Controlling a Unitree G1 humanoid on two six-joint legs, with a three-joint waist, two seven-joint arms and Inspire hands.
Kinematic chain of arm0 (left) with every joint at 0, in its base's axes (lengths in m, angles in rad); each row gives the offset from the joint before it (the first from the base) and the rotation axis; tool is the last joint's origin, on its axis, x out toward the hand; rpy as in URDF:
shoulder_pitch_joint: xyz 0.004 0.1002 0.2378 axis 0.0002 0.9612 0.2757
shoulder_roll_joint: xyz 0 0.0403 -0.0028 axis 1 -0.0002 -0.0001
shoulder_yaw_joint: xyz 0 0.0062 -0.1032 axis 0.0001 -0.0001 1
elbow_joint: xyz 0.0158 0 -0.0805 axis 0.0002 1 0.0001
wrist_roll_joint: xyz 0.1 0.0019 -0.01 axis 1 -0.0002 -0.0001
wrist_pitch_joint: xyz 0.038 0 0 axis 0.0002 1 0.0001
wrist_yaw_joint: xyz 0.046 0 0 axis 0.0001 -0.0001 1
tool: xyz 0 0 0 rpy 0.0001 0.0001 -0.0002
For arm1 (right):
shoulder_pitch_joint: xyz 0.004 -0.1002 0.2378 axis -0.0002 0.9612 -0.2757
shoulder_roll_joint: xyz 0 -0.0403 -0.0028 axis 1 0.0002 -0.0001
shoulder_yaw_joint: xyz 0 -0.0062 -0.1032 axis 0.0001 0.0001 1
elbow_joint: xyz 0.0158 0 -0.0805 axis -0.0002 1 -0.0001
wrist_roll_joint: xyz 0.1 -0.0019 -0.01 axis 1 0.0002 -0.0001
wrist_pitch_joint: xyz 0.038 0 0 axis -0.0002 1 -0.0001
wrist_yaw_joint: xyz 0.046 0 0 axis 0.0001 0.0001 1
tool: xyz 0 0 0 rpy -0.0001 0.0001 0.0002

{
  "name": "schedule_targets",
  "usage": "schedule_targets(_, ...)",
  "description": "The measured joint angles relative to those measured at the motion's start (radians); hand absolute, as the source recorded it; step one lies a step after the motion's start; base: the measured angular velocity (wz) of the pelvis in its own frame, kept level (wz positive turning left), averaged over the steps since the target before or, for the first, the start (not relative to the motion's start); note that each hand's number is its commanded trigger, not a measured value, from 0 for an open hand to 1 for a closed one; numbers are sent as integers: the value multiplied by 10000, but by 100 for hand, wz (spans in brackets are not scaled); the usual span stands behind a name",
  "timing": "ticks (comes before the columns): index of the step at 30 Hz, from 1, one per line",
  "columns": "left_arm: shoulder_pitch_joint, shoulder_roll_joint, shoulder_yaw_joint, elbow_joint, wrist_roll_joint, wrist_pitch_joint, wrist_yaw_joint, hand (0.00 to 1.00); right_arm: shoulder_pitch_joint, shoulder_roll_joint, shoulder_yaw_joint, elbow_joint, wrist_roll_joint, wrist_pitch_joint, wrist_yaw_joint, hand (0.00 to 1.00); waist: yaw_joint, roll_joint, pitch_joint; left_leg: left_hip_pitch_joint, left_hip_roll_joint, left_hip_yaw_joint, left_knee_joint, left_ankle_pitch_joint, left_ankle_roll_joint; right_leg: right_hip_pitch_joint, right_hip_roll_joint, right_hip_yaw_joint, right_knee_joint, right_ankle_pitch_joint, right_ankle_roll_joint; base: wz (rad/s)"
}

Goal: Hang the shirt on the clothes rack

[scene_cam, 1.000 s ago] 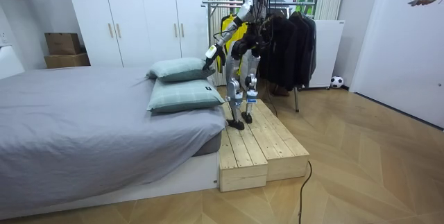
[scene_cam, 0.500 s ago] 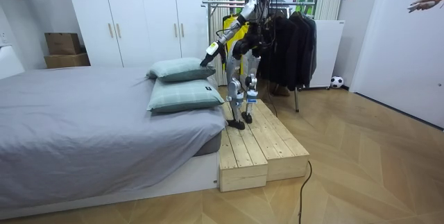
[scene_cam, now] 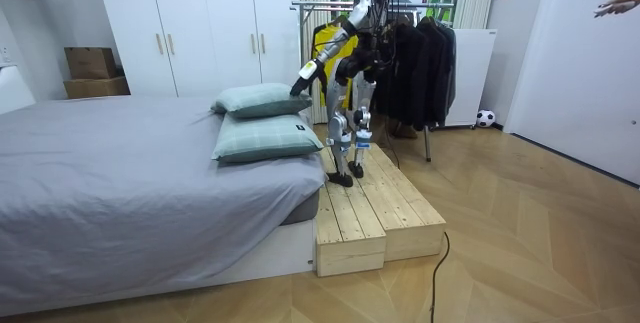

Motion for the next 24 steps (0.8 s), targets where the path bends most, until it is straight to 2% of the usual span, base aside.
schedule_targets(4, -6, 0, -105, 223, -4, -1, 159, 0, 0, 5, 32, 96, 1, -5, -321, 0, 77, -11, 9, 19, 5, 26, -8, 9, -7, -4, -1, 14, 6, -1, -2, 0)
schedule_targets(7, -23, 0, -267, 404, -5, -18, 184, 0, -1, 12, 391, 108, 3, -33, -566, 0, 101, -58, 35, 150, 6, 77, -175, 17, -9, 35, 0, 17, 9, -13, -20, 0)
schedule_targets(13, -132, 0, -394, 611, -1, -41, 185, 0, -4, 46, 458, 239, -105, -41, -974, 0, 82, -169, 100, 142, 5, 78, -184, 35, -20, 29, -1, 10, 10, -13, -21, 0)
schedule_targets(16, -147, 0, -394, 607, -19, -103, 183, 0, -64, 44, 458, 197, -606, -66, -1152, 0, 11, -184, 85, 77, 9, 66, -164, 34, -20, -14, -2, -55, 9, -10, -26, 3)
schedule_targets(18, -164, 0, -415, 601, -39, -173, 159, 0, -66, 43, 458, 1, -1071, -78, -1175, 0, -175, -203, 62, 23, 9, 69, -156, 33, -19, -40, -10, -118, 9, -10, -26, 9)
schedule_targets(21, -170, 0, -461, 602, -35, -177, 120, 0, -80, 43, 482, -78, -1430, -208, -1157, 0, -208, -177, -10, 35, 10, 82, -167, 33, -20, -63, -25, -144, 11, -8, -30, 3)
schedule_targets(24, -173, 0, -453, 602, -34, -177, 44, 0, -80, 43, 482, -194, -1876, -229, -1062, 0, -199, -218, -27, 150, 6, 87, -280, 32, -20, -36, -29, -103, 38, -8, -30, -3)
